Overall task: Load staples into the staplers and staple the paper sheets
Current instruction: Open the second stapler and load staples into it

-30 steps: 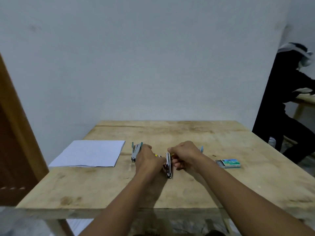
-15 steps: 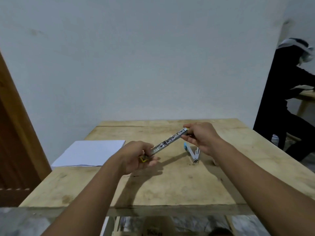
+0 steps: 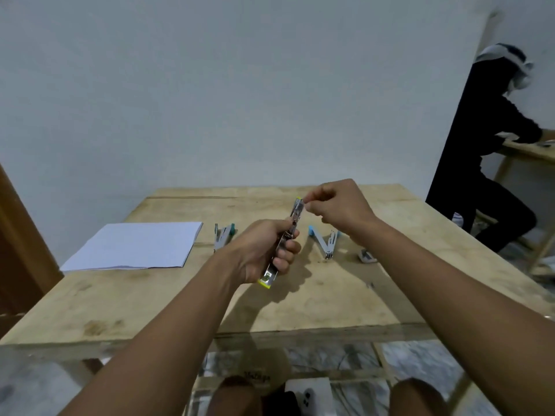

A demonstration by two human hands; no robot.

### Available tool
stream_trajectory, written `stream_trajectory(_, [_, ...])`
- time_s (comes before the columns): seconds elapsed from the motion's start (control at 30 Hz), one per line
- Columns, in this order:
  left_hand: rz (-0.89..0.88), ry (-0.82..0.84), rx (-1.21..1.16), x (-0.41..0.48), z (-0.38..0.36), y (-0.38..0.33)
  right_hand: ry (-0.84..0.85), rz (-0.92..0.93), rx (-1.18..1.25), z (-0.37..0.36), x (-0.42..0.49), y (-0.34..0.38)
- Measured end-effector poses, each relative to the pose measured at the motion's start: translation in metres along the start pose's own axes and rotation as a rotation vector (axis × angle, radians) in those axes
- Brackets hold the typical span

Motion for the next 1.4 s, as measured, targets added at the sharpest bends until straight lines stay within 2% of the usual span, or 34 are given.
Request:
stream_trajectory(0.1, [-0.002, 0.003, -0.010, 0.005, -0.002, 0.002, -0.013, 0.080, -0.101, 0.002, -0.005, 0.003])
stream_trajectory(0.23, [-0.011, -0.018, -0.026, 0.007, -0.004, 0.003, -0.031, 0.096, -0.140, 0.006, -0.006, 0.006])
stream_trajectory(0.43, [-0.038, -0.061, -0.009, 0.009, -0.001, 0.003, 0.105, 0.075, -0.101, -0.007, -0.004, 0.005])
stream_trajectory(0.67, [-0.025, -0.143, -0.116, 0.013, 0.017, 0.008, 0.245, 0.191, -0.047, -0.021, -0.015, 0.023])
stream_trajectory(0.77, [-0.031, -0.135, -0.171, 0.012, 0.020, 0.007, 0.328, 0.290, -0.176, -0.034, -0.022, 0.028])
stream_trajectory(0.83, [-0.048, -0.139, -0.177, 0.010, 0.021, 0.002, 0.296, 0.322, -0.207, -0.041, -0.023, 0.026])
stream_trajectory(0.97, [-0.027, -0.134, -0.182, 0.009, 0.026, 0.003, 0.145, 0.252, 0.021, -0.033, -0.014, 0.024])
stream_trajectory(1.03, [-0.013, -0.127, -0.189, 0.009, 0.027, 0.006, 0.126, 0.241, -0.003, -0.027, -0.010, 0.026])
stream_trajectory(1.17, [-0.011, -0.132, -0.190, 0.009, 0.025, 0.007, 0.189, 0.243, -0.121, -0.027, -0.012, 0.029])
stream_trajectory(1.27, [-0.009, -0.157, -0.198, 0.010, 0.025, 0.010, 0.220, 0.245, -0.087, -0.025, -0.018, 0.030])
stream_trajectory(1.4, [-0.019, -0.153, -0.239, 0.011, 0.024, 0.009, 0.343, 0.277, -0.105, -0.033, -0.031, 0.034])
Point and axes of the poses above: each hand's wrist, its own x-axis towards the middle knuckle, its own z-axis out of the back of the hand, y = z × x, the point moved 4 cm from there along x, towards the middle knuckle, and after that the axes turned 4 degrees about -y, right-handed, at the moved point
